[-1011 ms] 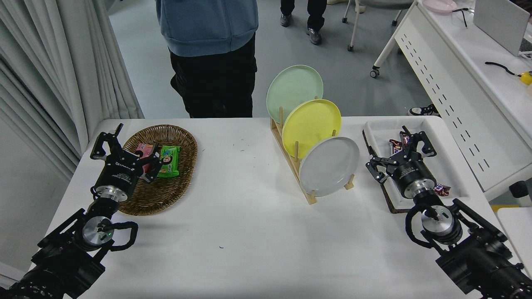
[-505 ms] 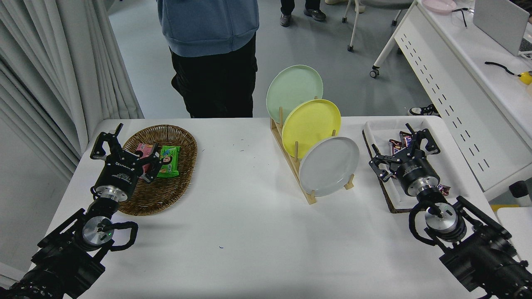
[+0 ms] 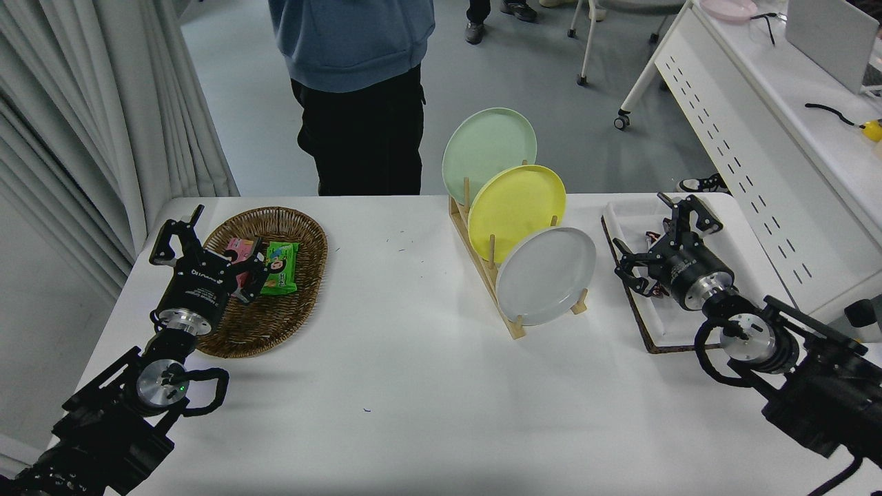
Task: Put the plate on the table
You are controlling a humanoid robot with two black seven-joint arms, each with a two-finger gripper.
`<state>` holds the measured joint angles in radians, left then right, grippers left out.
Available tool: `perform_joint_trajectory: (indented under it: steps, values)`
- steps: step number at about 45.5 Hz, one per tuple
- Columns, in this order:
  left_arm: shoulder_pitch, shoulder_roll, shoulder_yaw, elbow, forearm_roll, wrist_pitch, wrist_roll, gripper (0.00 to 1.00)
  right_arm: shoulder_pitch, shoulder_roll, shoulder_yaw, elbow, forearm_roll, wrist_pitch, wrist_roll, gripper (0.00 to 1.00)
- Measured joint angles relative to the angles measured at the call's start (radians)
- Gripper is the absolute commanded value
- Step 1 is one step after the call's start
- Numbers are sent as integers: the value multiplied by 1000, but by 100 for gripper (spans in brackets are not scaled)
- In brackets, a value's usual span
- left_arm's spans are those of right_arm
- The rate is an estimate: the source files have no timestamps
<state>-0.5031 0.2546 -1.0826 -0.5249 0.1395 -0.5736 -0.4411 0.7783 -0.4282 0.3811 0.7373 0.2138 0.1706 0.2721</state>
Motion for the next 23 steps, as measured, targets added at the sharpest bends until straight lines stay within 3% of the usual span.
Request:
perform_joint_trajectory:
  steps: [23]
  values:
    - [0,0,0,0,0,0,0,100,311,-204,-503,204,12,22,-12,99]
